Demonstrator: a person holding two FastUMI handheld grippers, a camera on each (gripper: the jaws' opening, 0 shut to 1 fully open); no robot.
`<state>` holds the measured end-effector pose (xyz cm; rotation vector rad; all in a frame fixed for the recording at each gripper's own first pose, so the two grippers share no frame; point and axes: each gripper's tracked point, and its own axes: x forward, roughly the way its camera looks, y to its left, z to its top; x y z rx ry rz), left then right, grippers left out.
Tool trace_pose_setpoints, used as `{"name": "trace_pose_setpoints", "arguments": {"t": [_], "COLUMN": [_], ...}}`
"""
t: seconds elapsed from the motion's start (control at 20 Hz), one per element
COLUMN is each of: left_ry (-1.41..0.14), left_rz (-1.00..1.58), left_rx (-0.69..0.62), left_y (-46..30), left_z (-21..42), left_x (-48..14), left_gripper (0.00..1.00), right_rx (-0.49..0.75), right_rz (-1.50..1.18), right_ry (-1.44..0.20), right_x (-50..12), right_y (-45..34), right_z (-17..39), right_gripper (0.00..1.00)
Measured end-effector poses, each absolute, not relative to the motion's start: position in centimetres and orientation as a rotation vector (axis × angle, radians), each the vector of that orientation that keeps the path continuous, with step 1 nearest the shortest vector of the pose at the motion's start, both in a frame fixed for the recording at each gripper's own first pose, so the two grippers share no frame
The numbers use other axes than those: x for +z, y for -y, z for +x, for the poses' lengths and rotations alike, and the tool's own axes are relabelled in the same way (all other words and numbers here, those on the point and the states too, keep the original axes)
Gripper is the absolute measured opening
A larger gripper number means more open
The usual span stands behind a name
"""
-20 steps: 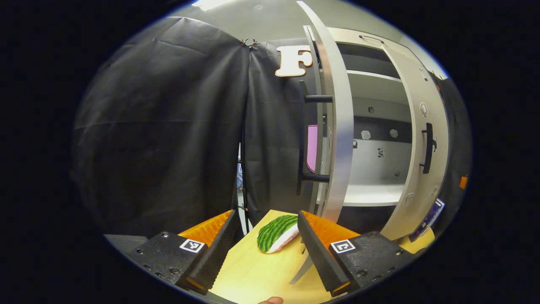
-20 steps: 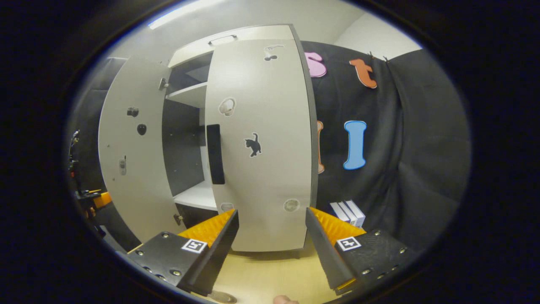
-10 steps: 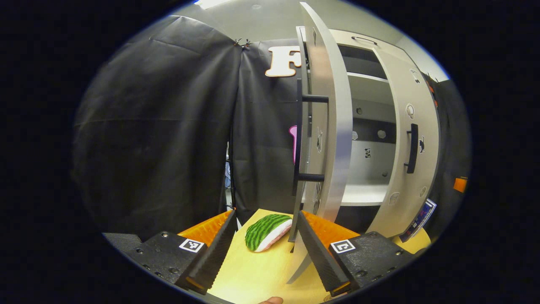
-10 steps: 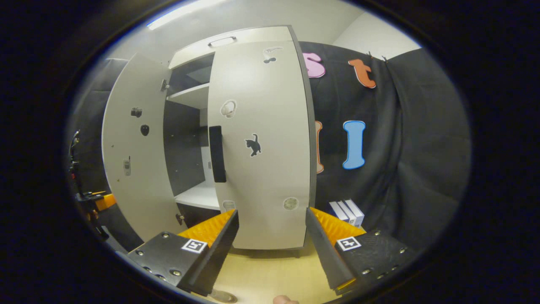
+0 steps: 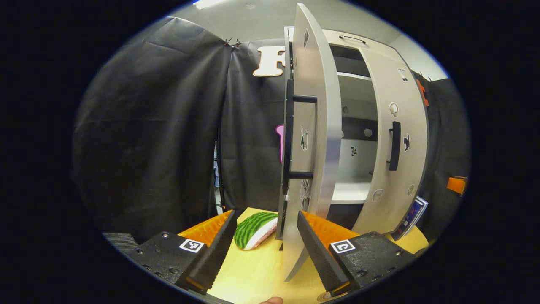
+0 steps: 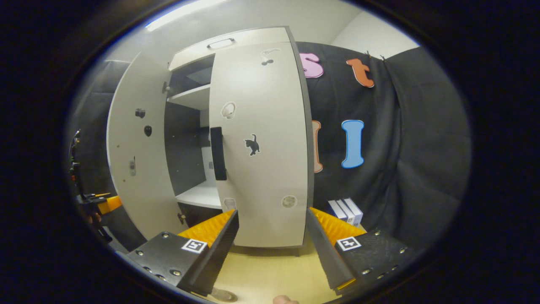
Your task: Grasp the bottle in the cabinet with the left hand and place it on the coaster, then close the right door with the right hand and the left door with the left hand.
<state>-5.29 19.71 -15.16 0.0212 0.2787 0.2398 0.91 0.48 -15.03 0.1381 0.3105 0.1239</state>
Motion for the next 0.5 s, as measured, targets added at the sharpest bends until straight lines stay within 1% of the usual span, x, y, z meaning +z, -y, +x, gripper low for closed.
{"name": "trace_pose_setpoints", "arguments": {"t": [0.05,0.1,0.15,0.2,0.25,0.3,0.5], "left_ry": [-0.28,-0.281,-0.282,-0.283,-0.285,-0.287,-0.29], "left_rz": [0.017,0.016,0.017,0.017,0.016,0.013,-0.001], "left_rx": [0.231,0.221,0.21,0.196,0.18,0.16,0.068], "left_y": [-19.4,-18.8,-18.3,-17.7,-17.1,-16.4,-13.3], "left_z": [-5.1,-4.9,-4.7,-4.6,-4.3,-4.1,-2.9], "left_x": [-15.2,-15.2,-15.3,-15.3,-15.4,-15.4,-16.0], "left_gripper": [0.93,0.93,0.93,0.93,0.93,0.93,0.93], "right_rx": [0.124,0.125,0.126,0.126,0.126,0.126,0.118], "right_rz": [0.14,0.141,0.142,0.141,0.14,0.14,0.137], "right_ry": [-0.308,-0.306,-0.305,-0.304,-0.303,-0.304,-0.31], "right_x": [-14.9,-14.9,-14.8,-14.8,-14.7,-14.8,-15.1], "right_y": [-0.4,-0.4,-0.3,-0.3,-0.3,-0.2,0.1], "right_z": [1.0,0.9,0.9,0.9,0.9,0.9,0.7], "right_gripper": [0.96,0.94,0.94,0.96,0.94,0.96,0.96]}}
